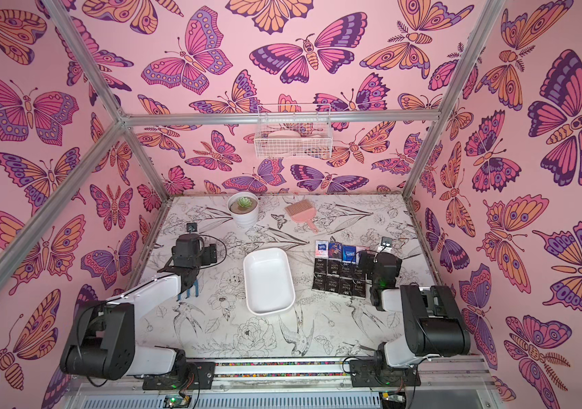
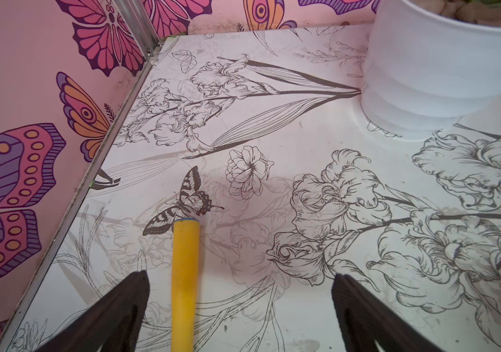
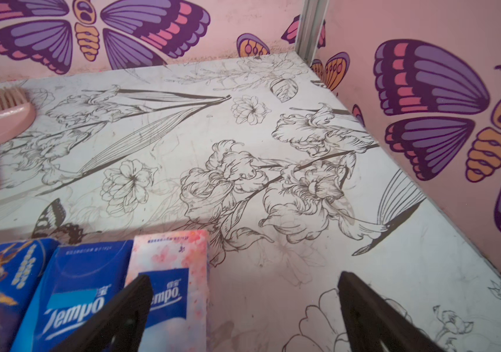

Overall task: Take the pocket tissues out of the storage box
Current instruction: Reset both arms

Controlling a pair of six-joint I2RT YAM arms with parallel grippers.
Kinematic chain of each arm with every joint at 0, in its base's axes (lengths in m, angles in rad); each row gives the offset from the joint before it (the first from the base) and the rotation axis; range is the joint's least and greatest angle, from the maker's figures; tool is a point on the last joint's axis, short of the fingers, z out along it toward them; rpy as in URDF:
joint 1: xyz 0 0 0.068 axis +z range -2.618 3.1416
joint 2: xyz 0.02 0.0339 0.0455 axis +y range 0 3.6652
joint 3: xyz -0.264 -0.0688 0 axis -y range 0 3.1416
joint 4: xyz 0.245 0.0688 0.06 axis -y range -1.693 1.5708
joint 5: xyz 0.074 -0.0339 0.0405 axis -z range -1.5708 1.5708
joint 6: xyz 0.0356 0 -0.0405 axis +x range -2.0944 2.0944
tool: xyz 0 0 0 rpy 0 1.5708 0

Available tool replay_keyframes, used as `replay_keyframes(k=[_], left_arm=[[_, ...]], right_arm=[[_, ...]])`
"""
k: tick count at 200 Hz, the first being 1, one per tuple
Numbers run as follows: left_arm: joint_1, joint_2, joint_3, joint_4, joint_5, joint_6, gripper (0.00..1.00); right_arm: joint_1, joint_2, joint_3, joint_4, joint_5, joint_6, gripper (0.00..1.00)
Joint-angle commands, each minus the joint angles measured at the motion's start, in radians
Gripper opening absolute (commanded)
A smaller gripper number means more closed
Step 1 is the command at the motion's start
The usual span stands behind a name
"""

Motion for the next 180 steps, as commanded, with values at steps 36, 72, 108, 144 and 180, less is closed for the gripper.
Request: replay_keyframes(k=[36,72,108,144,180], left_arm=[[0.01,-0.015,-0.103,0.235,0.066,0.067,1.0],[0.011,0.082,-0.214,0.524,0.069,0.084,0.98],[0.085,0.145,-0.273,0.677,0.179,0.036,1.0],[0.086,0.132,-0.268,0.648,0.176,0.03,1.0],[0.081,0.136,-0.272,0.658,0.167,0.033,1.0]], right_arm=[[-0.002,-0.01,0.021,0.022,0.085,0.036,0.98],[-0.002,-0.009,0.022,0.022,0.085,0.034,0.99],[-0.002,-0.01,0.022,0.022,0.087,0.034,0.99],[-0.001,-0.009,0.022,0.022,0.087,0.034,0.99],[-0.002,-0.011,0.022,0.022,0.087,0.034,0.99]])
